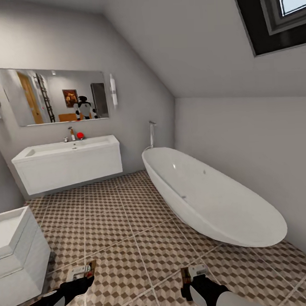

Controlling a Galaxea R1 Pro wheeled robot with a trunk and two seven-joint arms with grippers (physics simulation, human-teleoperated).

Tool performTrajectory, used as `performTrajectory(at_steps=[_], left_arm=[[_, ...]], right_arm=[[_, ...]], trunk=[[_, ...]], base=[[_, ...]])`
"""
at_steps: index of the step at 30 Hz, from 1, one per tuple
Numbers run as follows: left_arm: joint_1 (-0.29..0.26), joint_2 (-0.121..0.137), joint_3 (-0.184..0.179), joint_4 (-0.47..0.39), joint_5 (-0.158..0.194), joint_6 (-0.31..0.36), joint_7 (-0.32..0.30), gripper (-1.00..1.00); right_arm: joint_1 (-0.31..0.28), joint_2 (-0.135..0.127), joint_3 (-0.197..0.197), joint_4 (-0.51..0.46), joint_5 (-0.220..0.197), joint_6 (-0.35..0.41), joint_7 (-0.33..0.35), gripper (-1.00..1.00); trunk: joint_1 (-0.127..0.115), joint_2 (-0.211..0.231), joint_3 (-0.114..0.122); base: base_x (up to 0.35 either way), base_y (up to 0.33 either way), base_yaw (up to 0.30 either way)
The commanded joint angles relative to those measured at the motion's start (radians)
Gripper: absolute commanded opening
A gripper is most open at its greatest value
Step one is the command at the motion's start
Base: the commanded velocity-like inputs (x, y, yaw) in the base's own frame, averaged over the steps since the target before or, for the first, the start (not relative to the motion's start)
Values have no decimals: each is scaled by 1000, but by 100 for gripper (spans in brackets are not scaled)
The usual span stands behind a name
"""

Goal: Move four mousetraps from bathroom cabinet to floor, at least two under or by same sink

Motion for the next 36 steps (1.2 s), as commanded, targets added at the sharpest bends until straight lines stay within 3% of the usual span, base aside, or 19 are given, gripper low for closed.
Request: performTrajectory(at_steps=[1,24,36], left_arm=[[-1,0,-8,1,8,-4,-1,-100],[-1,1,-8,1,7,-3,-1,-100],[-1,2,-8,2,7,-3,-1,-100]], right_arm=[[0,0,6,-2,2,7,-1,-100],[0,0,6,-2,2,7,-6,-100],[0,0,6,-2,2,6,-8,-100]], trunk=[[1,-1,-1],[1,-1,-1],[1,-1,-1]], base=[[323,0,1],[324,0,3],[324,0,240]])
